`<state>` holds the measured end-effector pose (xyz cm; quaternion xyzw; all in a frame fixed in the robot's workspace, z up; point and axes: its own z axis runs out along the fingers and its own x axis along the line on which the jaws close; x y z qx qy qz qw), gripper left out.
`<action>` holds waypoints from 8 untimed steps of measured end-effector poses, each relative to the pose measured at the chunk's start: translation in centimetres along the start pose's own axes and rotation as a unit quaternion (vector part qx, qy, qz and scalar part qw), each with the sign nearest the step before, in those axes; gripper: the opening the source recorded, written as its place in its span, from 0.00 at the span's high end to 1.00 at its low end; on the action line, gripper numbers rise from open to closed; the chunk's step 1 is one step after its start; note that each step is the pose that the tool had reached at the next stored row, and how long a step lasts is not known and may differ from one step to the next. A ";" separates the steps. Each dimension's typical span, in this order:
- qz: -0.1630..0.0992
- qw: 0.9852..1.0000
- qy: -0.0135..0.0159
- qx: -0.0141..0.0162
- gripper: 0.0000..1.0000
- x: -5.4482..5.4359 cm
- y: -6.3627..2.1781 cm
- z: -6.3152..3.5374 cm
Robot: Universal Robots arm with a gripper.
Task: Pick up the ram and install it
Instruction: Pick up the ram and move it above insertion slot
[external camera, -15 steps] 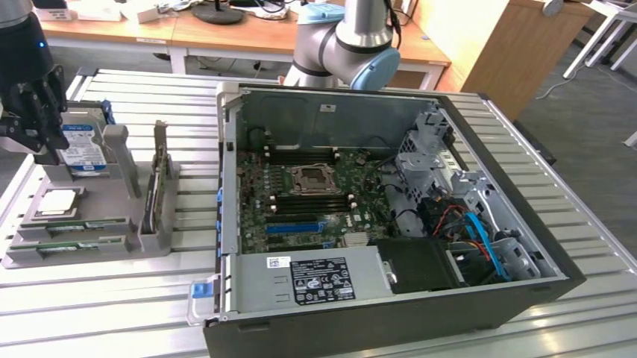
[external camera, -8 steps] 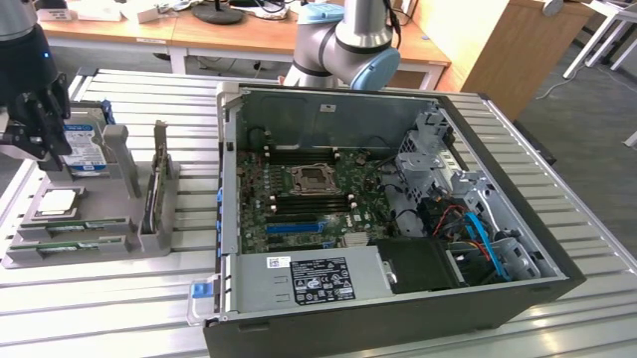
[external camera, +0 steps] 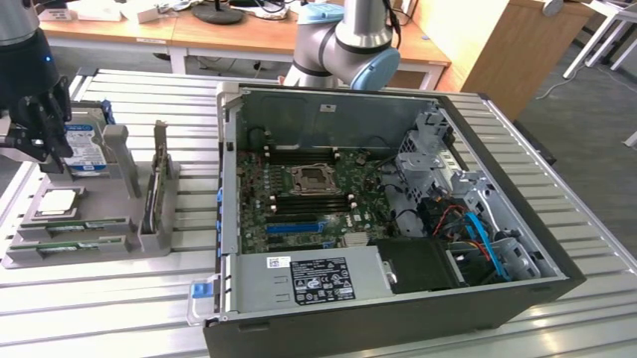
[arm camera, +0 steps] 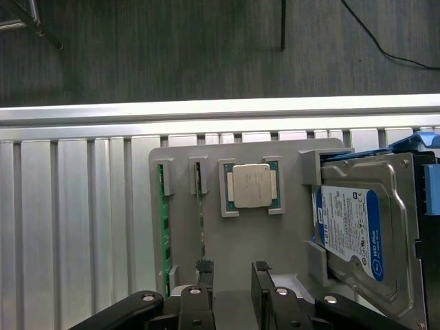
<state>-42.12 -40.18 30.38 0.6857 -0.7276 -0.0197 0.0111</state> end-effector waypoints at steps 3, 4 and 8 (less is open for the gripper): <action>0.000 1.000 0.000 0.000 0.64 0.0 0.00 0.02; 0.000 1.000 0.000 0.000 0.64 0.0 0.00 0.02; -0.001 1.000 0.000 0.002 0.64 0.0 0.00 0.04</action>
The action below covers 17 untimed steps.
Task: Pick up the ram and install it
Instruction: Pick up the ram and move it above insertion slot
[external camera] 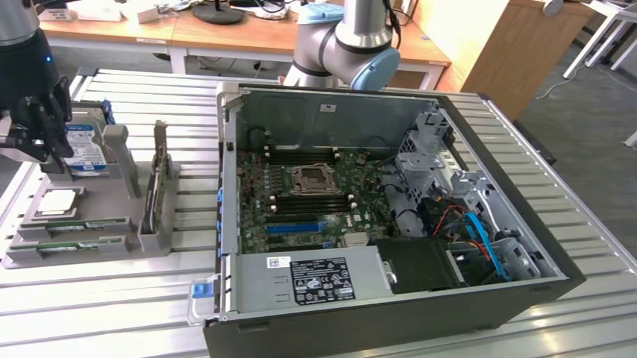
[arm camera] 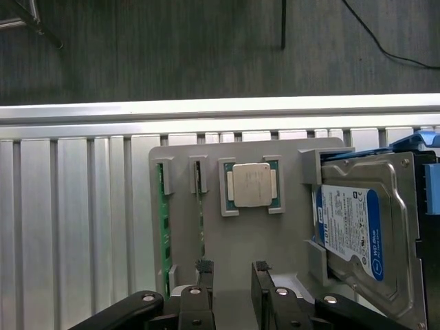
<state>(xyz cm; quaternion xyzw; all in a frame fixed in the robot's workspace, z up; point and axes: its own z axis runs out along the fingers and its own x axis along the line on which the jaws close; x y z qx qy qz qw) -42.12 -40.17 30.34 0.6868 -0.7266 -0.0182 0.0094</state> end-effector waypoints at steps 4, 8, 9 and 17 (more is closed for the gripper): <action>-0.002 1.000 0.000 0.003 0.64 0.0 -0.01 0.01; -0.003 1.000 0.000 0.003 0.64 0.0 0.00 0.00; -0.003 1.000 0.000 0.003 0.64 0.0 0.00 0.01; -0.003 1.000 0.000 0.003 0.64 0.5 -0.01 0.00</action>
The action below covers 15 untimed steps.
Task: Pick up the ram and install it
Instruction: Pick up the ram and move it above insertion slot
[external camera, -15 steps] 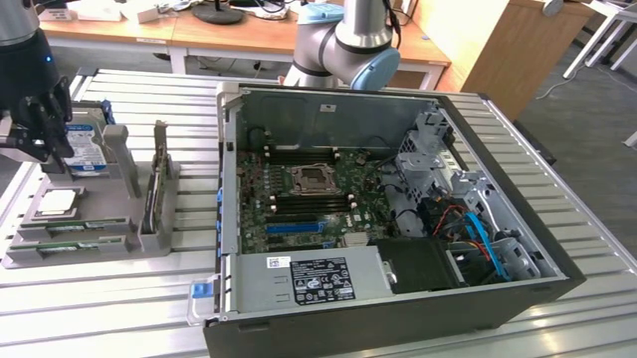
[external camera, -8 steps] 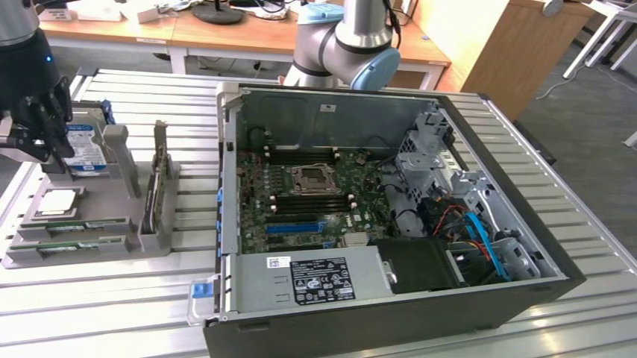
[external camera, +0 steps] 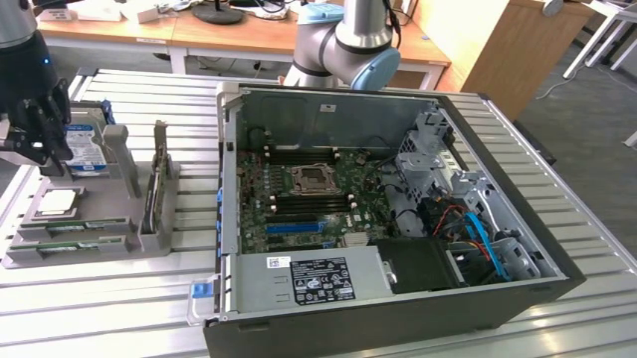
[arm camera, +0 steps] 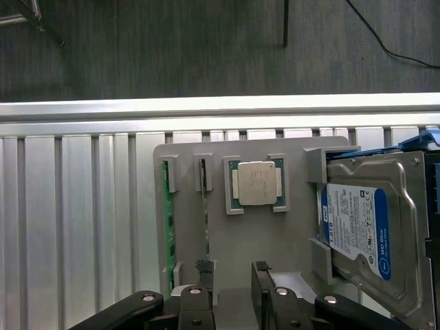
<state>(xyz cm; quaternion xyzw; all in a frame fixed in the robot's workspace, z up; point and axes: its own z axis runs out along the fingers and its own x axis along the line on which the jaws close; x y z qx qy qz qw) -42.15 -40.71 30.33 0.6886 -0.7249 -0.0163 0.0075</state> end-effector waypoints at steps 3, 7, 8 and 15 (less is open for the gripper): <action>0.000 1.000 0.000 0.000 0.64 0.2 0.00 0.00; 0.000 1.000 0.000 0.000 0.64 0.4 0.01 -0.01; 0.000 1.000 0.000 0.000 0.64 0.5 0.01 -0.01; 0.000 1.000 0.000 0.000 0.64 0.8 -0.01 -0.01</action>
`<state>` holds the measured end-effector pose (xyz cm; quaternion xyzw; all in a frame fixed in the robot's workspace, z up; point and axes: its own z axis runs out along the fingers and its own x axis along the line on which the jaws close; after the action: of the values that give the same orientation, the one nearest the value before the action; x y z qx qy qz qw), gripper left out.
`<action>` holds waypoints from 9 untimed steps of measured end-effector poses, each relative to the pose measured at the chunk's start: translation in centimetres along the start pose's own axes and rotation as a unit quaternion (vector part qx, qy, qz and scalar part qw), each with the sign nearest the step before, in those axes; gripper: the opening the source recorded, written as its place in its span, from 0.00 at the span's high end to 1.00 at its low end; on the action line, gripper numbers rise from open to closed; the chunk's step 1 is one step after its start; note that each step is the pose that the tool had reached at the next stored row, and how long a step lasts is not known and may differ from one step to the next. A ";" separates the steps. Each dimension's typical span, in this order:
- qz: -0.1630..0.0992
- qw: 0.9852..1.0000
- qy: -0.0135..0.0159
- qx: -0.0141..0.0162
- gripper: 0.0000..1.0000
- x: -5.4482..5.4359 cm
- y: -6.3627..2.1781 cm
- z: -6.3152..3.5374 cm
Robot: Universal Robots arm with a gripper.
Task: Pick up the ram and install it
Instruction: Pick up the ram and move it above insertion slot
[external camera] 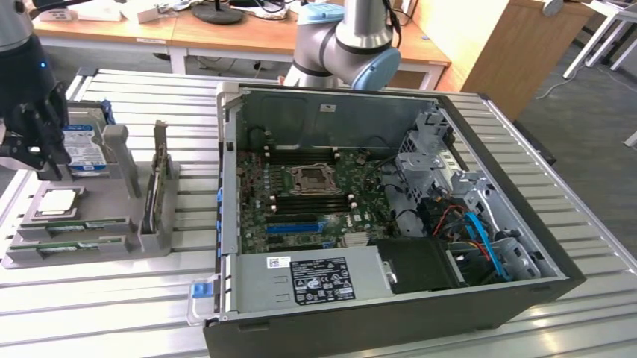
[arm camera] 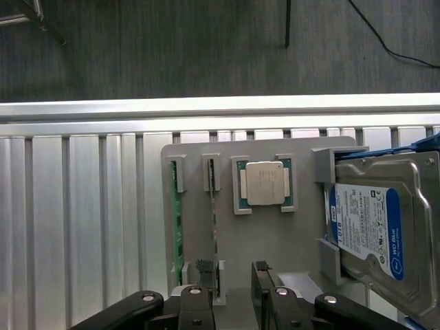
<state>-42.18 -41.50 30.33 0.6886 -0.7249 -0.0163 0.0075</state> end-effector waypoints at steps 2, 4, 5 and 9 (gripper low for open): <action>0.000 1.000 0.000 0.000 0.64 0.1 -0.01 0.00; 0.000 1.000 0.000 0.000 0.64 0.3 -0.02 0.00; 0.000 1.000 0.000 0.000 0.64 0.4 -0.02 0.00; 0.000 1.000 0.000 0.000 0.64 0.6 -0.03 -0.01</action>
<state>-42.18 -42.14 30.33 0.6886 -0.7249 -0.0163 0.0075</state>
